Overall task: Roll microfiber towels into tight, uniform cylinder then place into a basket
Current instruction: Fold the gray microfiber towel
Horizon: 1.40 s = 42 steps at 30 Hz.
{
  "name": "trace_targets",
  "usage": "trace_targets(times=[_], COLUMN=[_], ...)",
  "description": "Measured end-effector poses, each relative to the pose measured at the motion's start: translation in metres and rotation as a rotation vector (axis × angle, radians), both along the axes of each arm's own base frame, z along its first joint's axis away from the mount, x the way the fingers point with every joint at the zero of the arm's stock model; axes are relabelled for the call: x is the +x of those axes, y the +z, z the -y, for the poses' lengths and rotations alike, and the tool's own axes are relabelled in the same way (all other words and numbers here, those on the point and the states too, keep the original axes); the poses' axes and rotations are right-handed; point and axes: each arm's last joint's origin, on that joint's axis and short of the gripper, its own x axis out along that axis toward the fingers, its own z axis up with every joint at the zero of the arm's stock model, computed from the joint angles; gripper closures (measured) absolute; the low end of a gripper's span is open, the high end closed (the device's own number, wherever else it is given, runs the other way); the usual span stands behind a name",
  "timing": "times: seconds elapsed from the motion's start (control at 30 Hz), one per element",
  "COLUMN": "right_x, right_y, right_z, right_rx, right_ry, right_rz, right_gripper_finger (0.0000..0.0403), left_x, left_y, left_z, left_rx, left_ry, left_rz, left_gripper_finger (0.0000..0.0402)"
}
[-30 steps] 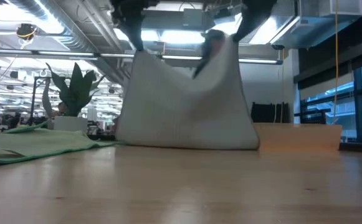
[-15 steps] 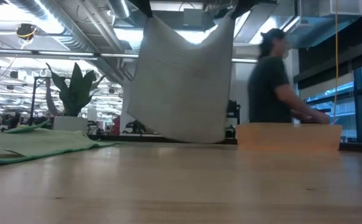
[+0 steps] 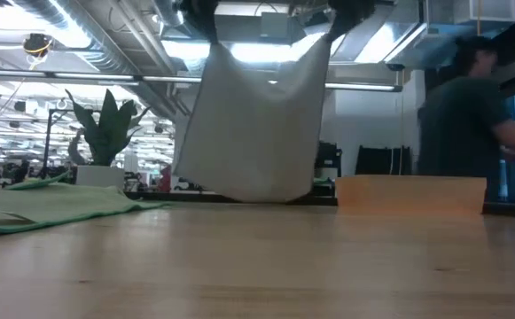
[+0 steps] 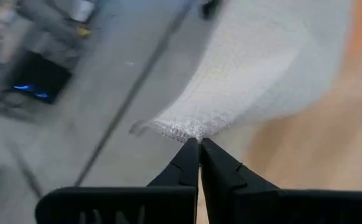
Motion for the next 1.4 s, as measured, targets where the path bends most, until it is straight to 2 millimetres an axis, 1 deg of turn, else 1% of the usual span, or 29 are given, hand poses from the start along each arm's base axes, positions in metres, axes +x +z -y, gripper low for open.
trace_targets(times=[0.13, 0.23, 0.4, 0.57, 0.73, 0.8, 0.9, 1.03, 1.17, 1.27, 1.4], right_x=[0.002, 0.002, 0.004, 0.008, 0.005, 0.003, 0.003, 0.005, 0.007, 0.008, 0.011], right_y=[-0.024, -0.040, -0.062, -0.095, -0.131, -0.142, -0.156, -0.167, -0.170, -0.169, -0.168], right_z=[-0.008, -0.020, -0.044, -0.067, -0.086, -0.091, -0.097, -0.108, -0.113, -0.111, -0.098], right_rx=[0.116, 0.211, 0.370, 0.495, 0.599, 0.623, 0.673, 0.724, 0.720, 0.656, 0.582], right_ry=[0.023, 0.047, 0.082, 0.113, 0.111, 0.100, 0.105, 0.132, 0.154, 0.151, 0.156], right_rz=[-0.069, -0.124, -0.175, -0.228, -0.309, -0.330, -0.315, -0.291, -0.280, -0.269, -0.255], right_gripper_finger=[0.0393, 0.0393, 0.0393, 0.0393, 0.0393, 0.0393, 0.0393, 0.0393, 0.0393, 0.0393, 0.0393], left_x=[0.009, 0.013, 0.017, 0.018, 0.015, 0.015, 0.014, 0.012, 0.009, 0.010, 0.009], left_y=[-0.031, -0.050, -0.076, -0.106, -0.134, -0.144, -0.162, -0.181, -0.188, -0.188, -0.188], left_z=[0.014, 0.028, 0.052, 0.073, 0.094, 0.101, 0.112, 0.126, 0.134, 0.131, 0.118], left_rx=[-0.091, -0.151, -0.264, -0.364, -0.454, -0.495, -0.569, -0.627, -0.628, -0.582, -0.534], left_ry=[-0.070, -0.089, -0.128, -0.151, -0.169, -0.182, -0.201, -0.210, -0.195, -0.157, -0.059], left_rz=[-0.081, -0.114, -0.148, -0.193, -0.240, -0.237, -0.225, -0.207, -0.213, -0.198, -0.170], left_gripper_finger=[0.0402, 0.0402, 0.0402, 0.0402, 0.0402, 0.0402, 0.0401, 0.0402, 0.0402, 0.0402, 0.0402])
